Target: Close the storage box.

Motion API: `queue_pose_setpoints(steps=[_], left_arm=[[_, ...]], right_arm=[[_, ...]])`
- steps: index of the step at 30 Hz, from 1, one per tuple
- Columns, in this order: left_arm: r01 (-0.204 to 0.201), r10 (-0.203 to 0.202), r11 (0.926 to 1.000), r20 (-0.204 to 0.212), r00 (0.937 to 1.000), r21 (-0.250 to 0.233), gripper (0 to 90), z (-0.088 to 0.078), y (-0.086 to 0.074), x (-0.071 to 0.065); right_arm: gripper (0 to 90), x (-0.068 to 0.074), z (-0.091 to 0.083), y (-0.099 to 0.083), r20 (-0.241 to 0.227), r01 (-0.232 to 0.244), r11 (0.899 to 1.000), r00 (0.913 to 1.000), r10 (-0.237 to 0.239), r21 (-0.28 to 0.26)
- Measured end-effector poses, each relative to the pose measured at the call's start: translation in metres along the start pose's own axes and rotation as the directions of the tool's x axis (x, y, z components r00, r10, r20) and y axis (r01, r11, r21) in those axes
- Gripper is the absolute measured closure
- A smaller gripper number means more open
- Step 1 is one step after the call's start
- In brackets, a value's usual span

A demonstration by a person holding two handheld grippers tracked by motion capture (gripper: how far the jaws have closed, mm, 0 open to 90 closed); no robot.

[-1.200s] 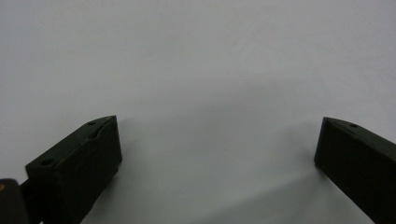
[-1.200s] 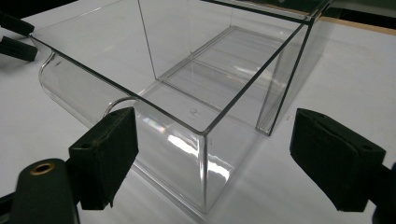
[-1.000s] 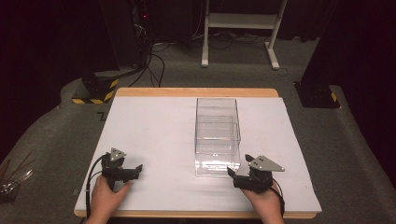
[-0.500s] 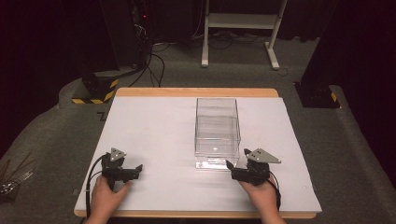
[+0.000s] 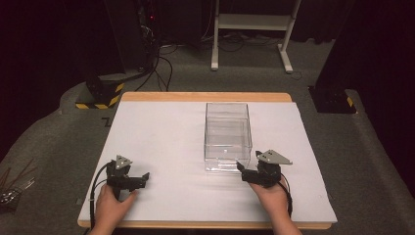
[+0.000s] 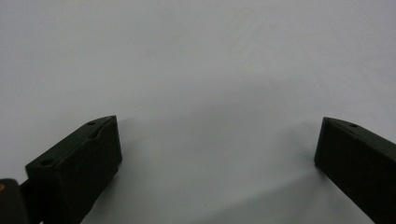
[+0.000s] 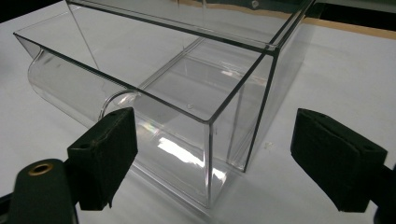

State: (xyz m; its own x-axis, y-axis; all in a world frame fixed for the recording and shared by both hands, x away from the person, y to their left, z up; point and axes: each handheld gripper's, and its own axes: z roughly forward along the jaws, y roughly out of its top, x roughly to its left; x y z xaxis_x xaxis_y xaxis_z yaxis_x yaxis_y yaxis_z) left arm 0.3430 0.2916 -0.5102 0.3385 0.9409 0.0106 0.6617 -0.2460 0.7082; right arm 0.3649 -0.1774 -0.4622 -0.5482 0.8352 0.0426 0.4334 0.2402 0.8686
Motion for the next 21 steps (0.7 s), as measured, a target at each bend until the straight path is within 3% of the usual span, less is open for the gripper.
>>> queue_pose_setpoints(steps=[5,21], left_arm=[[0.001,-0.001,1.0,0.0,1.0,0.0,0.8,0.0,0.0,0.0],[0.0,0.0,1.0,0.0,1.0,0.0,0.8,0.0,0.0,0.0]], right_arm=[[15.0,-0.005,0.006,0.001,0.007,-0.022,1.0,0.9997,0.022,-0.002],[15.5,-0.012,0.021,0.01,0.032,-0.03,1.0,0.999,0.03,-0.003]])
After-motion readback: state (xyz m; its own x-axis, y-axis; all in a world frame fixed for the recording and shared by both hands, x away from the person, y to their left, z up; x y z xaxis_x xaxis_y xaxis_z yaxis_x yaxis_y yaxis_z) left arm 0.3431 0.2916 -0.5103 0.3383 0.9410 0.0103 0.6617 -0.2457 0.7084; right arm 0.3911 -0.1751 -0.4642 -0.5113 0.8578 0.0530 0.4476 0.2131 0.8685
